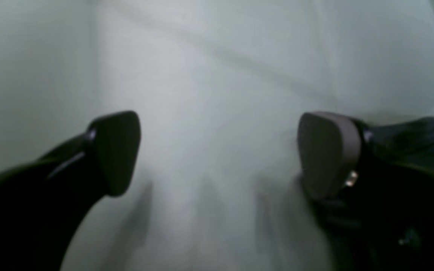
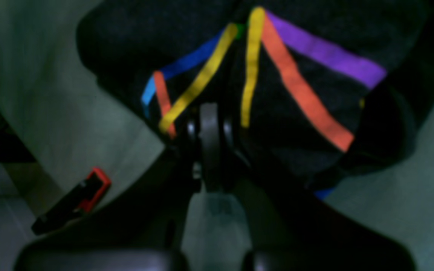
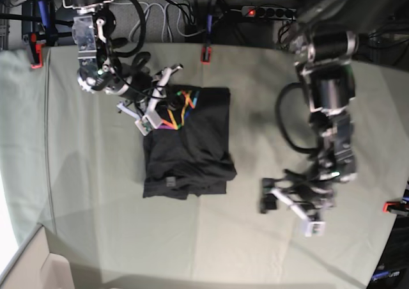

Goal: Layout the t-shirt on the table in an organized manner, then fold the t-shirt properly

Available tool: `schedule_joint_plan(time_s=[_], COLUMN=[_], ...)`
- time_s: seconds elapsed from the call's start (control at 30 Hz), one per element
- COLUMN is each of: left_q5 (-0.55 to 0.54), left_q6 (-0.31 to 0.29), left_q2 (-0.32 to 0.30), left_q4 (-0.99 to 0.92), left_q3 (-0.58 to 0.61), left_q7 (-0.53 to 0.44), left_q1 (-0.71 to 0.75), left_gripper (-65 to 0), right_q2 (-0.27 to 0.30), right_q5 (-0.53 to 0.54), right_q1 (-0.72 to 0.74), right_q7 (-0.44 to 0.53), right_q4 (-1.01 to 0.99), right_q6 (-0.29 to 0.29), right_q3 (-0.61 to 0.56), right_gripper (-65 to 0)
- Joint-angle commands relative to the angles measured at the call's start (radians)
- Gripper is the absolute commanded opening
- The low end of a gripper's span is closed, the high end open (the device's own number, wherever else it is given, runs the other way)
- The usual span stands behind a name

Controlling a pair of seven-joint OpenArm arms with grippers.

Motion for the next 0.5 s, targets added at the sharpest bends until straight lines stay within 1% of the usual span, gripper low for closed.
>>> schedule_joint_plan(time_s=[0.0,0.13,0.2,0.33,0.4,0.47], left_q5=[-0.017,-0.017,-0.019,-0.033,-0.105,-0.212], left_q6=[-0.004,-0.006,-0.007,-0.009,-0.009,-0.009], left_q2=[-0.018,-0.061,-0.063,-0.055,-0.061,-0.083], left_q4=[0.066,0.296,0.4,0.535,0.557,0.558], left_q3=[0.0,-0.019,-0.071,-0.2,-0.249,-0.306], left_q7=[-0.003,0.081,0.112,0.13,0.133,0.133], left_q1=[0.0,0.155,0.244,0.393,0.451,0.525], left_gripper=[0.0,0.0,0.0,0.0,0.0,0.0], right_q2=[0.003,0.002,0.0,0.003,0.002,-0.001], right_q5=[-0.018,-0.014,-0.018,-0.018,-0.018,-0.018], right_q1=[0.005,-0.007,-0.032,-0.055,-0.07,-0.083], right_q7=[-0.019,-0.019,-0.025,-0.097,-0.117,-0.122], right_q4=[0.024,0.167,0.251,0.385,0.416,0.416], right_q6=[0.007,0.007,0.007,0.007,0.007,0.007], right_q3=[0.003,0.003,0.004,0.007,0.046,0.109], right_gripper=[-65.0,-65.0,-65.0,-65.0,-65.0,-65.0])
